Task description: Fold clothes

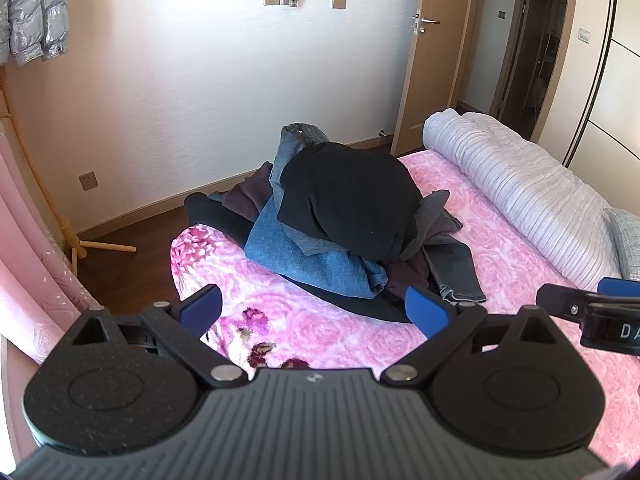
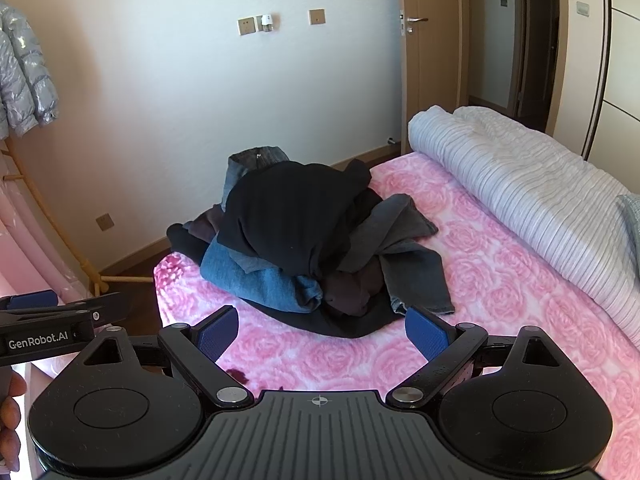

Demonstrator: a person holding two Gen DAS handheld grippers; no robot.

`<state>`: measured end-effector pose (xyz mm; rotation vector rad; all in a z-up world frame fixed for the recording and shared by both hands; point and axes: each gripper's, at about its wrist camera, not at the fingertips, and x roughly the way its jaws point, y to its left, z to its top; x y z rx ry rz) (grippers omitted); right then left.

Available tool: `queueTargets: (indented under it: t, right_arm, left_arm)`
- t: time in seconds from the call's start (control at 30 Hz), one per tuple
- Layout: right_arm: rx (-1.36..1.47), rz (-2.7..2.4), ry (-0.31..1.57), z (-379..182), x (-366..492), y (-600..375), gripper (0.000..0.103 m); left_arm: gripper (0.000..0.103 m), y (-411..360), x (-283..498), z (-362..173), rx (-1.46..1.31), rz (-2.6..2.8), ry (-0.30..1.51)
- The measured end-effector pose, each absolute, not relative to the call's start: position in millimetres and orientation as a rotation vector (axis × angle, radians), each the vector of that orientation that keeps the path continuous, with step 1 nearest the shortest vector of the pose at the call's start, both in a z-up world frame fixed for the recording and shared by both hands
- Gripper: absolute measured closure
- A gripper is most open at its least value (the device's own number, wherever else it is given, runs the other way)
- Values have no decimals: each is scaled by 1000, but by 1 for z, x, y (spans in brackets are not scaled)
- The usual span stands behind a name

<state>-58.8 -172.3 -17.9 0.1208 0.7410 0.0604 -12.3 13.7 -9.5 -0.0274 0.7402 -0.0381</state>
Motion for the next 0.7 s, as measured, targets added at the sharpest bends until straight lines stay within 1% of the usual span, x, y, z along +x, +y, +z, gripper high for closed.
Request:
queueTargets:
  t: [0.33,0.7]
  right_arm:
    - [149,87,714,-18,-59,-176,10]
    - [145,182,552,-5,-61,-186,10]
  left_arm:
    - [6,12,-16,-8,-21,-34,737]
    - [7,23,-13,-4,-38,-52,687]
